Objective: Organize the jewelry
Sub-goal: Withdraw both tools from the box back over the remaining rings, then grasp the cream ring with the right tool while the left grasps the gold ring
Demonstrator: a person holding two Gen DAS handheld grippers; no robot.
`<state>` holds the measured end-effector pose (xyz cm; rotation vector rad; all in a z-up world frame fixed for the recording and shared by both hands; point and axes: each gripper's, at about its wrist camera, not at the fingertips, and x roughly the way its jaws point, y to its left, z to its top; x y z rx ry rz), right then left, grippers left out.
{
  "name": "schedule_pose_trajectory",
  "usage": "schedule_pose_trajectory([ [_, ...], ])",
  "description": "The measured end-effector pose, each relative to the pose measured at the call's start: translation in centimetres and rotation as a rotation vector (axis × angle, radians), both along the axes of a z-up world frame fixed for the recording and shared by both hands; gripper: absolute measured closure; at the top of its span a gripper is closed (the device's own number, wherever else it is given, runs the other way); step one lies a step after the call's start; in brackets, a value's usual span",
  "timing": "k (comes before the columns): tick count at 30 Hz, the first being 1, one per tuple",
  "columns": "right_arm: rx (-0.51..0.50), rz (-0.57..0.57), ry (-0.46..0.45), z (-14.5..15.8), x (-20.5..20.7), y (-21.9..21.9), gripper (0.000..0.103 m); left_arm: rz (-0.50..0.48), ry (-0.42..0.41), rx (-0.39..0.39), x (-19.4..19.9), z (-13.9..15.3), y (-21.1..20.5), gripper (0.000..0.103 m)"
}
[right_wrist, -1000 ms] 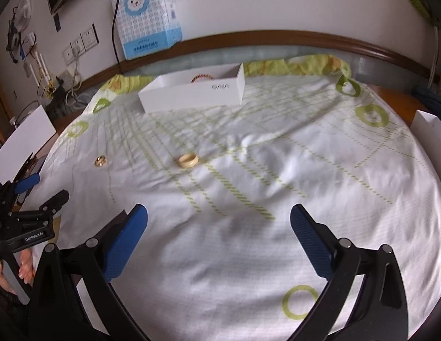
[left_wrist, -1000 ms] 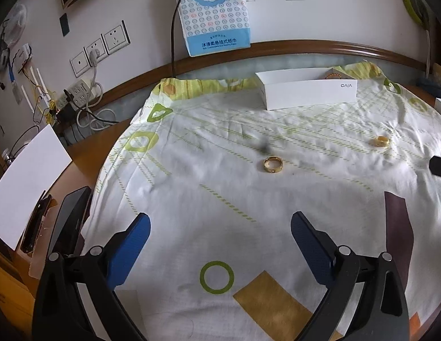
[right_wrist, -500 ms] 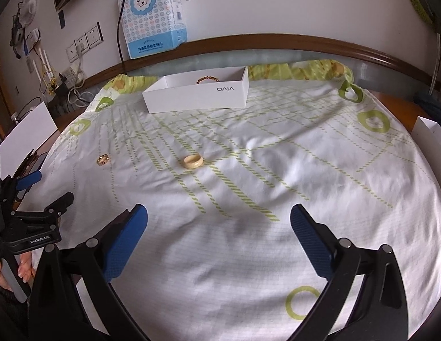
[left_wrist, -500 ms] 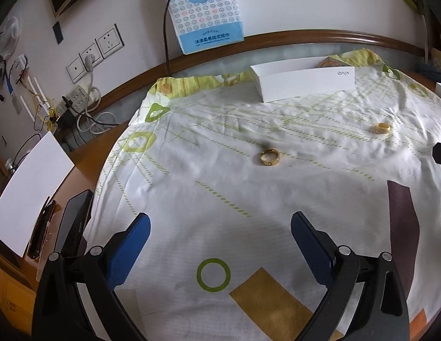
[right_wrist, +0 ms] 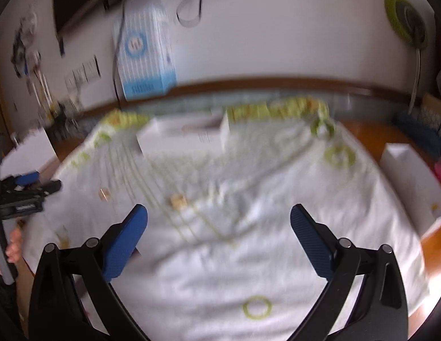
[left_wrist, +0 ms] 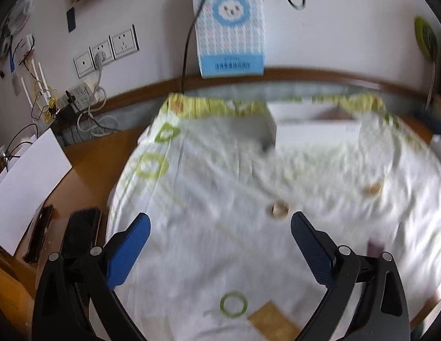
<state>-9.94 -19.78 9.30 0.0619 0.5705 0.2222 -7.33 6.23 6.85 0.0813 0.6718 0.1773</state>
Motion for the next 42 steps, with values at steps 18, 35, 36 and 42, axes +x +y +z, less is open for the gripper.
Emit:
schedule_pose_trajectory([
  [18, -0.111, 0.118, 0.091, -4.5, 6.6, 7.6, 0.008, -0.076, 0.182, -0.097, 6.9, -6.9, -2.6, 0.004],
  [35, -0.121, 0.157, 0.200, -5.9, 7.9, 8.0, 0.022, -0.095, 0.228, -0.129, 7.2, -7.8, -2.2, 0.003],
  [36, -0.166, 0.170, 0.198, -6.0, 8.0, 8.6, 0.029, -0.095, 0.228, -0.129, 7.2, -7.8, -2.1, 0.003],
  [42, -0.211, 0.202, 0.249, -6.9, 9.1, 9.1, 0.051, -0.095, 0.228, -0.129, 7.2, -7.8, -2.2, 0.003],
])
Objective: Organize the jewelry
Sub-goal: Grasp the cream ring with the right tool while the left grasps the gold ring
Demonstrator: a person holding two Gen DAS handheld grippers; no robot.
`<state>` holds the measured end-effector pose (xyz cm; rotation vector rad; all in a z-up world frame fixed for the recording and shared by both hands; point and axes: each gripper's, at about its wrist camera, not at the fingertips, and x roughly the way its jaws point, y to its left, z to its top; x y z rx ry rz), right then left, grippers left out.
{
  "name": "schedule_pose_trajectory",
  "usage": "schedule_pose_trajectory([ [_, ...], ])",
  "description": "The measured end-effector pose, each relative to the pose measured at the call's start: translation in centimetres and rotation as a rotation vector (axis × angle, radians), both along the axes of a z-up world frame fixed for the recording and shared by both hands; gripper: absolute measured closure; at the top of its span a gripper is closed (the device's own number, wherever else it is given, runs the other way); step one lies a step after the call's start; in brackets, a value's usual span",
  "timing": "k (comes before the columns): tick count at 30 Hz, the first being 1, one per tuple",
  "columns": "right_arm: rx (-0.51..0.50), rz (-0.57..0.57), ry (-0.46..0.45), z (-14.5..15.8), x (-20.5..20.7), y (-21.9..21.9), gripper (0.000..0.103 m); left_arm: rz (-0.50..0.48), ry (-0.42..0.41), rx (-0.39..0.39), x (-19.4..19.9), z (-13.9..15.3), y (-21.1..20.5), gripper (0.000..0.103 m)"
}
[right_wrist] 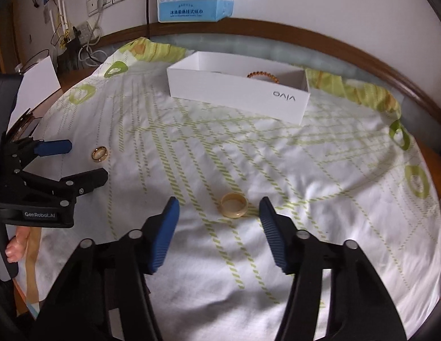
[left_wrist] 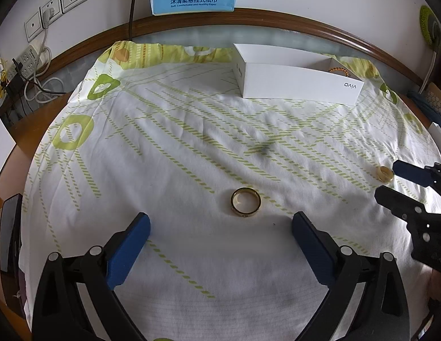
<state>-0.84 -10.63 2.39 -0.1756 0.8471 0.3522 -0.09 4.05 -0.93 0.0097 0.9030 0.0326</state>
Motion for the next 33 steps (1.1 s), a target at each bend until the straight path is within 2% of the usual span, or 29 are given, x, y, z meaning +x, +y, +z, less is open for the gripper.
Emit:
schedule_pose_trajectory([
  [7, 0.012, -0.009, 0.029, -0.3, 0.8, -0.5, 0.063, 0.000, 0.000, 0.000, 0.0, 0.0, 0.0, 0.003],
  [9, 0.005, -0.019, 0.026, -0.3, 0.9, -0.7, 0.078, 0.000, 0.000, 0.000, 0.0, 0.0, 0.1, 0.003],
  [10, -0.001, -0.023, 0.022, -0.3, 0.9, -0.8, 0.082, 0.000, 0.000, 0.000, 0.0, 0.1, 0.0, 0.003],
  [13, 0.016, -0.042, 0.025, -0.3, 1.0, -1.7, 0.082, 0.000, 0.000, -0.001, 0.0, 0.1, 0.0, 0.003],
  [18, -0.035, -0.138, -0.003, -0.2, 1.2, -3.3, 0.082, 0.002, -0.003, -0.005, 0.0, 0.1, 0.2, 0.003],
  [21, 0.022, -0.142, 0.022, -0.3, 1.5, -4.4, 0.081, 0.011, -0.014, -0.014, 0.0, 0.3, 0.3, 0.004],
  [22, 0.029, -0.142, 0.025, -0.4, 1.5, -4.5, 0.081, 0.012, -0.019, -0.026, -0.1, 0.4, 0.4, 0.006],
  [23, 0.034, -0.141, 0.027, -0.4, 1.5, -4.6, 0.081, 0.010, -0.022, -0.035, -0.1, 0.5, 0.5, 0.013],
  [29, 0.081, -0.140, 0.040, -0.3, 1.6, -5.3, 0.081, -0.007, -0.042, -0.014, -0.1, 0.7, -0.2, 0.041],
  [33, 0.100, -0.140, 0.045, -0.3, 1.7, -5.4, 0.081, -0.015, -0.044, -0.013, 0.0, 0.7, -0.3, 0.046],
])
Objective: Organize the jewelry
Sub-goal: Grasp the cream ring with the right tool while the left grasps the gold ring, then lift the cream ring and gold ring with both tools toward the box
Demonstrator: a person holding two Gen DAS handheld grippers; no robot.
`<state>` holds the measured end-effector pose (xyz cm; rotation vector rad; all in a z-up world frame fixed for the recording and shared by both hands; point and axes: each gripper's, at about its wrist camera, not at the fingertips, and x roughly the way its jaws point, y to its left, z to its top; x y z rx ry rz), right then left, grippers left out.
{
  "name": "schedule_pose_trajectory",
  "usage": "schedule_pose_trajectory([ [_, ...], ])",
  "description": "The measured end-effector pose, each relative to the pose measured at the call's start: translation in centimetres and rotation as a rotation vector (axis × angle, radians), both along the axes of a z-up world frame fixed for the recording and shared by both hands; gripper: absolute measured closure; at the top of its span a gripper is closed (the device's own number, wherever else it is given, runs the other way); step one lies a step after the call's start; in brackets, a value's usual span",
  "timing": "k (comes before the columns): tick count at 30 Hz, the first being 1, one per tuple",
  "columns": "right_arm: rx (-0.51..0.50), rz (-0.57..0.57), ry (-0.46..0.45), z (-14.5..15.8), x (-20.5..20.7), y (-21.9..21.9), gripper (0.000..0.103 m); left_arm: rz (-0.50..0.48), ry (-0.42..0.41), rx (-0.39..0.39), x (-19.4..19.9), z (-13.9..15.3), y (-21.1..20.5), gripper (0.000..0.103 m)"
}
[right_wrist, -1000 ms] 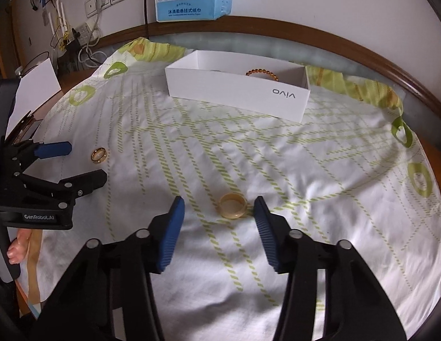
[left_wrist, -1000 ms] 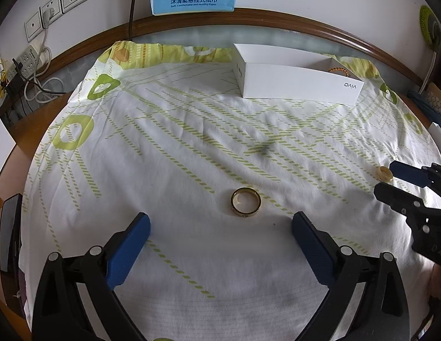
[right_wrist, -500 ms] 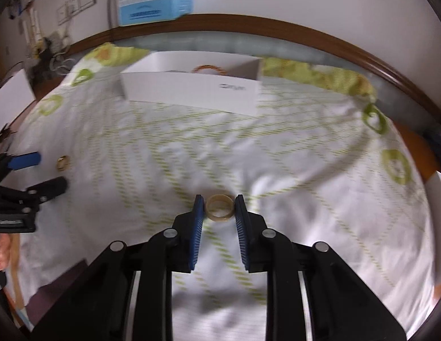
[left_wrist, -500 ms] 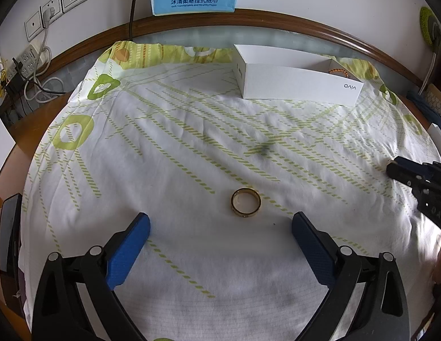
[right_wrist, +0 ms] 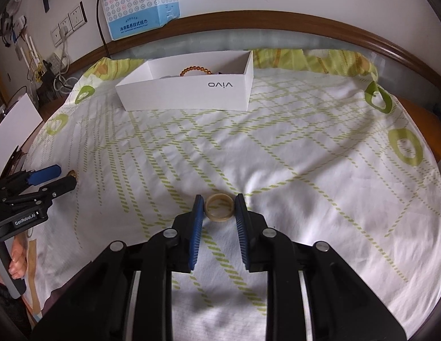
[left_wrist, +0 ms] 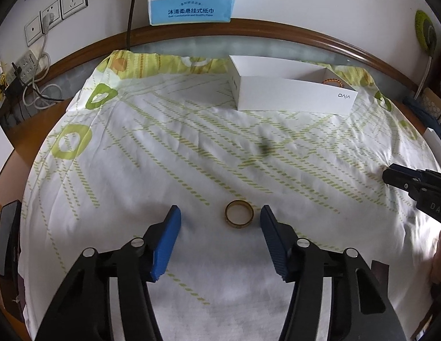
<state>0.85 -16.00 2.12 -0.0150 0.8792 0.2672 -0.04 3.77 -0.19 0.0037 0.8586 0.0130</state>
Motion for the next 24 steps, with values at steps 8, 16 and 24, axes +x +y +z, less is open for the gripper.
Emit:
schedule_pose_trajectory([
  [8, 0.010, -0.001, 0.002, -0.04, 0.00, -0.13, 0.081, -0.060, -0.010, -0.001, -0.06, 0.02, -0.83, 0.079],
  [16, 0.020, -0.001, 0.003, -0.05, -0.02, -0.22, 0.081, -0.074, -0.015, -0.034, -0.43, 0.10, -0.60, 0.082],
  [24, 0.010, -0.001, 0.001, -0.07, -0.03, -0.11, 0.081, -0.066, -0.010, -0.024, -0.40, 0.01, -0.64, 0.082],
])
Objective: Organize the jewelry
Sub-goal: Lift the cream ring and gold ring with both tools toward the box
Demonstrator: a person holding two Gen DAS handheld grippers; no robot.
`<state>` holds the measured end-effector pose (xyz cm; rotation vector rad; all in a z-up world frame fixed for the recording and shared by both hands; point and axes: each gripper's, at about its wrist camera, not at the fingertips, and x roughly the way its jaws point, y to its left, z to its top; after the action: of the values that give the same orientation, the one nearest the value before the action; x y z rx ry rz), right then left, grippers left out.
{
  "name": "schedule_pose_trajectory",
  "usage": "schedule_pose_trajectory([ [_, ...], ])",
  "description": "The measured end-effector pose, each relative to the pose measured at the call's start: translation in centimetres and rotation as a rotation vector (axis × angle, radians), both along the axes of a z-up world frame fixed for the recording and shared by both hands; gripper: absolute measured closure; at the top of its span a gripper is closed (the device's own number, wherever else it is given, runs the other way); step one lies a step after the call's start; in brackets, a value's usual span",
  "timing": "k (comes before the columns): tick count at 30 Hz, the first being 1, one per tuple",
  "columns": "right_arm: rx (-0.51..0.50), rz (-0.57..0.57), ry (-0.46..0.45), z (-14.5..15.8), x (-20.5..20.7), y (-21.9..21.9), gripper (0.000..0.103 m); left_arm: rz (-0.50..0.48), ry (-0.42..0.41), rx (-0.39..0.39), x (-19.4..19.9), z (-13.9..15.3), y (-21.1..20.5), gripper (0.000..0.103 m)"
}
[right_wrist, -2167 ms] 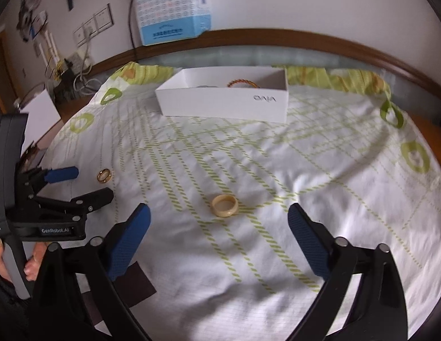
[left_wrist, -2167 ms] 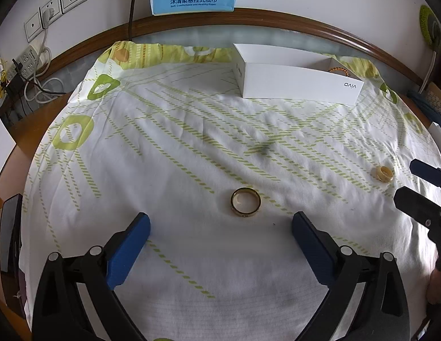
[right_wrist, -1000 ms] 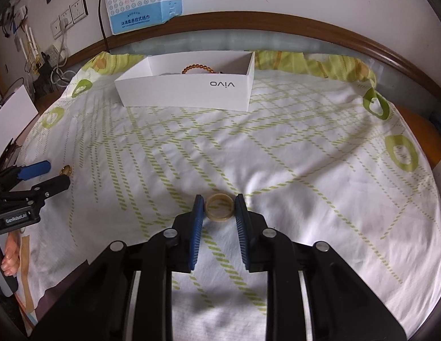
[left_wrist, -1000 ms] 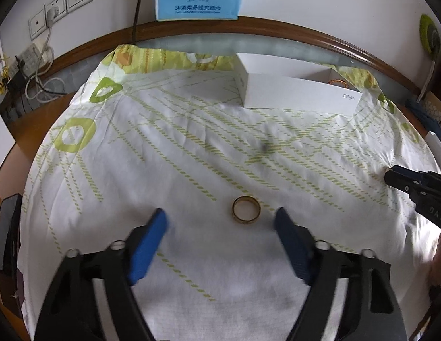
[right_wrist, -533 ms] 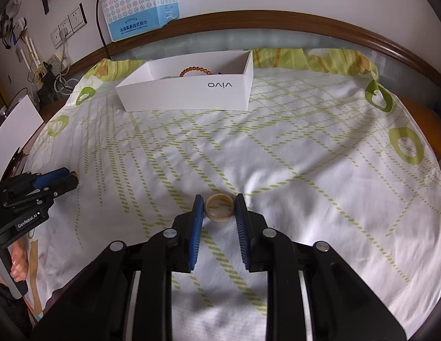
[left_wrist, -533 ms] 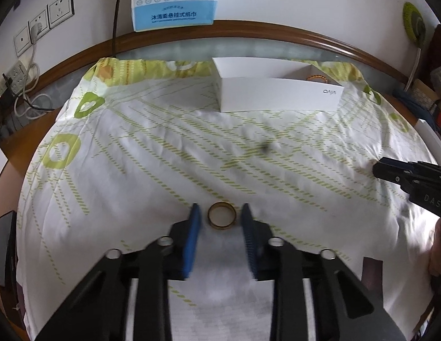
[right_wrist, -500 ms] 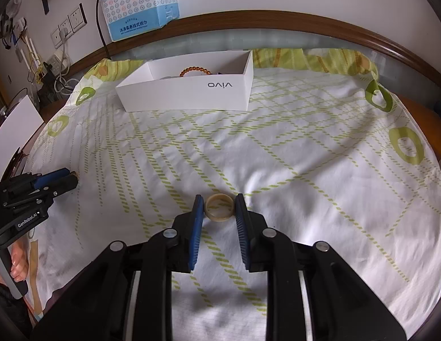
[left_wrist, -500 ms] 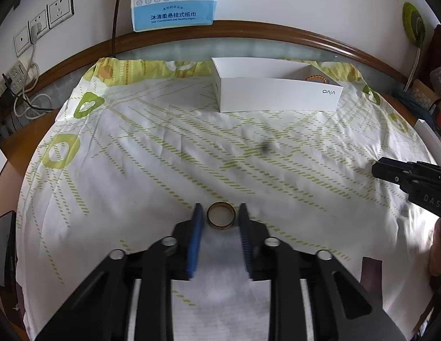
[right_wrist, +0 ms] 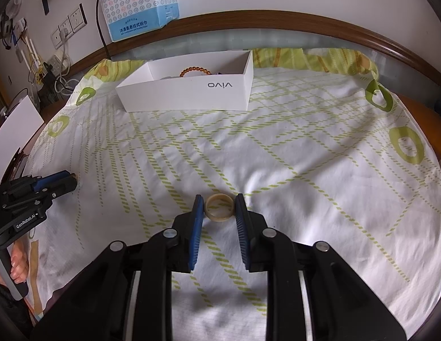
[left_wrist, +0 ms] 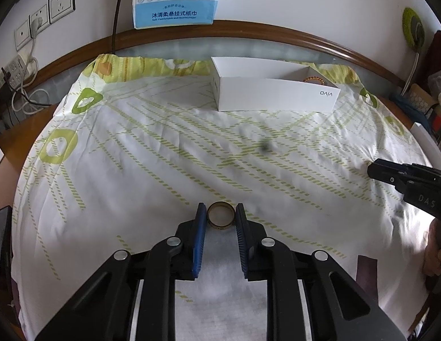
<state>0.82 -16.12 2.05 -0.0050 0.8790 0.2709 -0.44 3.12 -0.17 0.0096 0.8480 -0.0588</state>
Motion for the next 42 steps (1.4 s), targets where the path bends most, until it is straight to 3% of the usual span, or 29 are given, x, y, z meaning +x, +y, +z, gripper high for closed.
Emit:
schedule_pose_trajectory([
  [9, -0.008, 0.044, 0.000, -0.1, -0.4, 0.8, 0.079, -0.069, -0.019, 0.035, -0.7, 0.1, -1.5, 0.083],
  [22, 0.011, 0.138, 0.009, -0.3, -2.7, 2.4, 0.079, -0.087, -0.012, 0.081, -1.3, -0.2, -2.8, 0.083],
  [29, 0.022, 0.150, 0.009, -0.3, -4.5, 2.2, 0.079, -0.084, -0.026, 0.069, -2.7, 0.0, -3.4, 0.083],
  [32, 0.041, 0.148, 0.012, -0.3, -5.6, 1.8, 0.082, -0.083, -0.039, 0.067, -3.4, 0.1, -3.6, 0.083],
  [37, 0.052, 0.126, 0.007, -0.3, -6.8, 1.4, 0.095, -0.083, -0.061, 0.075, -4.8, 0.3, -4.1, 0.083],
  [41, 0.030, 0.131, -0.006, -0.2, -7.5, 1.5, 0.095, -0.082, -0.066, 0.067, -5.8, 0.5, -4.0, 0.083],
  [42, 0.029, 0.127, -0.014, 0.0, -7.6, 1.5, 0.088, -0.079, -0.068, 0.067, -5.8, 0.5, -3.9, 0.083],
])
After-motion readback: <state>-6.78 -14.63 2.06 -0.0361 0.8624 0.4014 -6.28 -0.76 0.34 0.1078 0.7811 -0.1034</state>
